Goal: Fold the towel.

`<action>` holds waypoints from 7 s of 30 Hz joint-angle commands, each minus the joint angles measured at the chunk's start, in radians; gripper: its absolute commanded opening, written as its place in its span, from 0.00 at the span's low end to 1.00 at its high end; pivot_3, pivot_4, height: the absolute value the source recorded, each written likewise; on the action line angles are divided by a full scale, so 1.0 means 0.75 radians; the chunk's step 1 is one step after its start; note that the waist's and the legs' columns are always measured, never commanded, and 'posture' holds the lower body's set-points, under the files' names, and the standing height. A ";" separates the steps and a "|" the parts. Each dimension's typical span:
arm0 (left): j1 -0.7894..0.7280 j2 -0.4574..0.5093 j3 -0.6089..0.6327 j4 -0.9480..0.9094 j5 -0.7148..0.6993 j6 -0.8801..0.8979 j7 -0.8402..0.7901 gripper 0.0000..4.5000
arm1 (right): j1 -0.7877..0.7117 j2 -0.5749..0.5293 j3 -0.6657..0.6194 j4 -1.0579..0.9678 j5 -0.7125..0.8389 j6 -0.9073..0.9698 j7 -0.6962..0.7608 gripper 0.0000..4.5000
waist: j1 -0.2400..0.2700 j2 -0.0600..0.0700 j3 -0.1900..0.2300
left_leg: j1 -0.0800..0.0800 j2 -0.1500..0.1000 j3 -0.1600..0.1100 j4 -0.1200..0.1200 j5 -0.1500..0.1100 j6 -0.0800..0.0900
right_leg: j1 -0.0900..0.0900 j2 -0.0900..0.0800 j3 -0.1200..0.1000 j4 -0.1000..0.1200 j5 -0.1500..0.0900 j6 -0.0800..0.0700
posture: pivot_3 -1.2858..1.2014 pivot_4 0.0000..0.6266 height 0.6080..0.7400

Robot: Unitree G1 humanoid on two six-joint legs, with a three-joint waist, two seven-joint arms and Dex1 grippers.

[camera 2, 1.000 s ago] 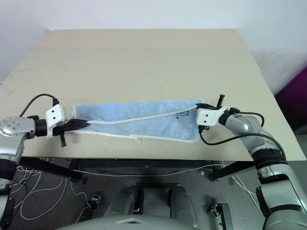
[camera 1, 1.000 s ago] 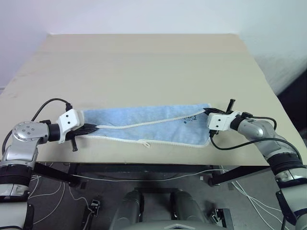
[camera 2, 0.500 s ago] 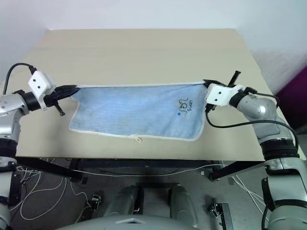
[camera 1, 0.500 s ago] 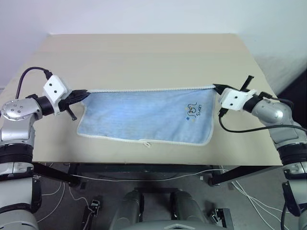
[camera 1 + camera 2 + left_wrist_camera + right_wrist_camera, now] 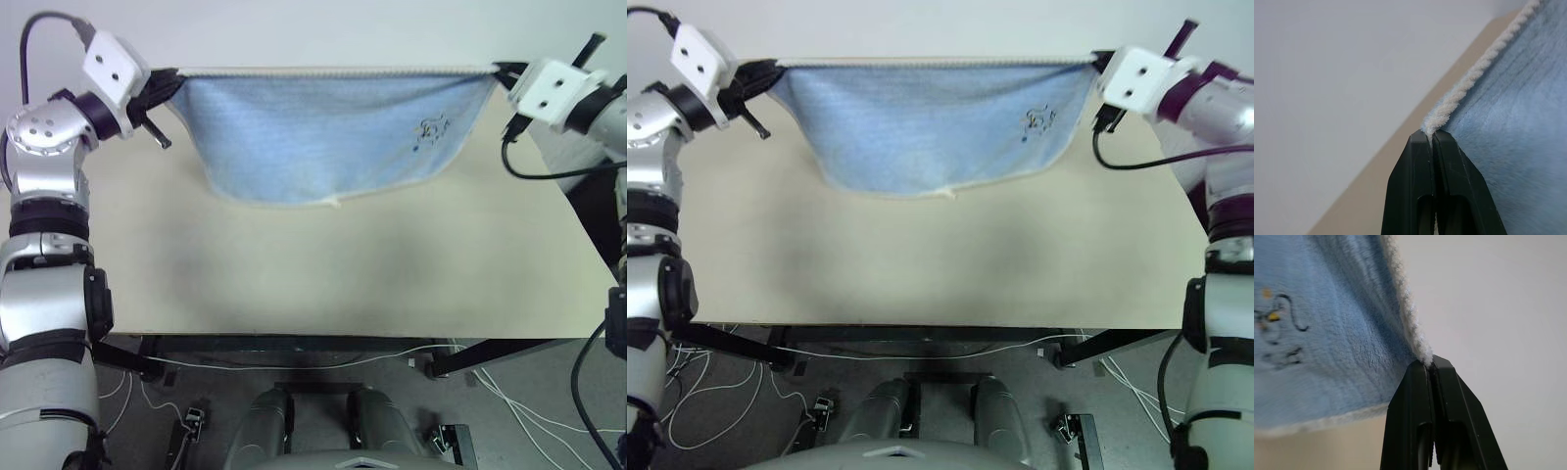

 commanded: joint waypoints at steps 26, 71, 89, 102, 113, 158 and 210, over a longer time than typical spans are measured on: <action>1.437 0.473 0.293 -1.312 -0.486 0.567 -0.658 0.00 | 1.546 -0.298 -0.527 -1.440 0.874 1.079 0.784 0.00 | 0.002 0.003 0.001 | 0.006 0.003 -0.002 0.002 -0.002 0.003 | 0.009 -0.005 0.001 -0.001 -0.001 0.000 | 0.52 0.24 1.00; 0.303 -0.050 -0.270 0.155 0.285 -0.025 -0.026 0.23 | 0.344 0.207 0.027 0.143 0.183 0.334 0.477 0.22 | 0.005 0.003 0.001 | 0.001 0.000 0.001 0.004 -0.002 0.003 | 0.001 -0.002 0.001 0.003 0.000 0.001 | 0.52 0.24 1.00; 0.406 -0.002 0.088 0.067 -0.004 0.165 0.184 1.00 | 0.843 0.151 -0.411 -0.791 0.643 1.012 0.242 0.99 | 0.010 0.002 0.001 | -0.001 0.000 -0.001 0.005 -0.002 0.003 | 0.001 -0.002 0.001 0.004 0.000 0.001 | 0.52 0.24 1.00; 1.069 0.009 0.160 -0.914 -0.403 0.517 -0.318 1.00 | 1.316 0.602 -0.944 -1.533 1.897 2.329 -0.506 0.99 | 0.016 0.002 0.000 | 0.000 0.001 -0.003 0.003 -0.002 0.003 | 0.002 -0.007 0.003 0.002 0.000 0.000 | 0.52 0.24 1.00; 1.228 -0.066 0.036 -1.278 -0.396 0.608 -0.332 1.00 | 1.454 0.764 -0.811 -1.465 2.561 2.212 -1.324 0.99 | 0.011 0.002 0.000 | 0.001 0.001 -0.002 0.002 -0.002 0.003 | 0.003 -0.006 0.002 0.001 0.000 0.000 | 0.52 0.24 1.00; 1.222 -0.197 -0.080 -1.362 -0.345 0.585 -0.204 1.00 | 1.302 0.702 -0.872 -1.304 2.266 1.621 -1.475 0.01 | 0.013 0.001 -0.002 | 0.018 0.002 -0.002 -0.003 -0.003 0.005 | 0.024 -0.003 0.001 -0.009 -0.001 0.000 | 0.52 0.24 1.00; 1.340 -0.294 0.010 -1.500 -0.440 0.715 0.021 1.00 | 0.818 0.463 -0.229 -1.398 0.975 1.873 -0.160 0.48 | 0.011 0.002 0.000 | 0.001 0.002 -0.004 -0.001 -0.003 0.005 | 0.007 -0.006 -0.001 -0.010 0.000 0.001 | 0.52 0.24 1.00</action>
